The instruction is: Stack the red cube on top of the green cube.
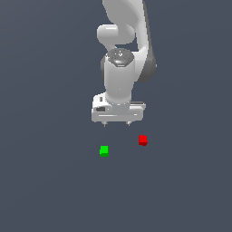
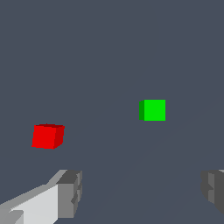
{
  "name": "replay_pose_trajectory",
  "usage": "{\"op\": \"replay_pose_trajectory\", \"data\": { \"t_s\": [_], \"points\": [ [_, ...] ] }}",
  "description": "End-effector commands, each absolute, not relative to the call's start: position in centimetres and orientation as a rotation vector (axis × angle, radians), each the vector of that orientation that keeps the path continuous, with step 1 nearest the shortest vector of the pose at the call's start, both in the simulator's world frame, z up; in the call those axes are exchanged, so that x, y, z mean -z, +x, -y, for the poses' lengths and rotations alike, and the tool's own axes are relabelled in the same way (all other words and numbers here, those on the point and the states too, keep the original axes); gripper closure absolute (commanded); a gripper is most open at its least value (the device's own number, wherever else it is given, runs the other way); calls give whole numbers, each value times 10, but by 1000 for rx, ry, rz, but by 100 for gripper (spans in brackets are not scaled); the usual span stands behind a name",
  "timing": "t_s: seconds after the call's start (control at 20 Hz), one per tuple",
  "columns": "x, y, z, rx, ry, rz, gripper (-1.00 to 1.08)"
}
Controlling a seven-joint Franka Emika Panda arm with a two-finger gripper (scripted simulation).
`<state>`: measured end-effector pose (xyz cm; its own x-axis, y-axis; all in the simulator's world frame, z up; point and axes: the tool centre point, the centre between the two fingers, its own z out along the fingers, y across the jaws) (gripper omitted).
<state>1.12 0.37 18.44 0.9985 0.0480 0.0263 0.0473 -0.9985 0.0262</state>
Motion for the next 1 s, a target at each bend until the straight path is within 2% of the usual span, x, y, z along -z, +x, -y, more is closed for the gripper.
{"op": "replay_pose_trajectory", "data": {
  "t_s": [0.0, 0.45, 0.95],
  "points": [
    [-184, 11, -4, -42, 3115, -74, -92],
    [-166, 9, -26, -35, 3120, -46, -92],
    [-107, 4, -98, -13, 3133, 45, -92]
  ]
}}
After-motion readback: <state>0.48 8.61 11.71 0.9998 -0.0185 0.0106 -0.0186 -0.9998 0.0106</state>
